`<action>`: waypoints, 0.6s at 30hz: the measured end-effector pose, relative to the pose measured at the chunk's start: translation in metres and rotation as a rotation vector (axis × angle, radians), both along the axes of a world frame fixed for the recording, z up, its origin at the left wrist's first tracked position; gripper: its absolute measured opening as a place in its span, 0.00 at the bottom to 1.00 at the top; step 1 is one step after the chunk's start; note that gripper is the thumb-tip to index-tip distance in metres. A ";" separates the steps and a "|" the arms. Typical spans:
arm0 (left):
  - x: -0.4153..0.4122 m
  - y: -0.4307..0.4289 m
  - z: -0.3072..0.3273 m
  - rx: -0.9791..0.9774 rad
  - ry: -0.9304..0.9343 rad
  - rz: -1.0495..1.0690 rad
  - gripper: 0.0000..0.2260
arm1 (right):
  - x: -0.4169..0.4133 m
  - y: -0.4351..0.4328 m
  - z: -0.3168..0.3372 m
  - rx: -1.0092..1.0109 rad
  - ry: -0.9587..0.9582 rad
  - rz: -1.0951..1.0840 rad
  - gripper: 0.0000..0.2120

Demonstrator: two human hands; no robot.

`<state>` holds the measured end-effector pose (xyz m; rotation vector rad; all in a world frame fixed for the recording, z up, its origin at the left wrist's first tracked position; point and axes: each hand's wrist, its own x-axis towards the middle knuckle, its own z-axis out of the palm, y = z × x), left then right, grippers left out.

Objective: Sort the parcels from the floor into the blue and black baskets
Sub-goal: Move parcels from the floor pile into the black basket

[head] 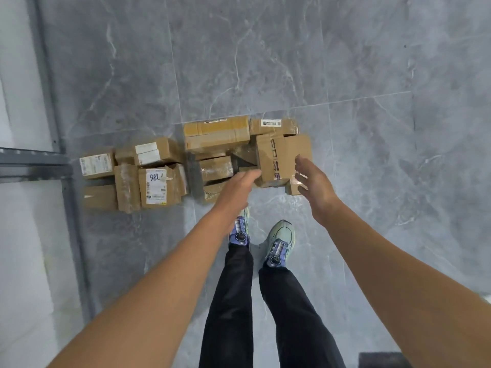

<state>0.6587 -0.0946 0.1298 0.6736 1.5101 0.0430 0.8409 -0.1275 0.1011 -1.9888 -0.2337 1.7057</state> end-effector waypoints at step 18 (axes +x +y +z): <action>0.047 0.054 -0.215 -0.169 -0.014 0.093 0.47 | 0.007 0.052 -0.194 -0.079 -0.132 -0.012 0.29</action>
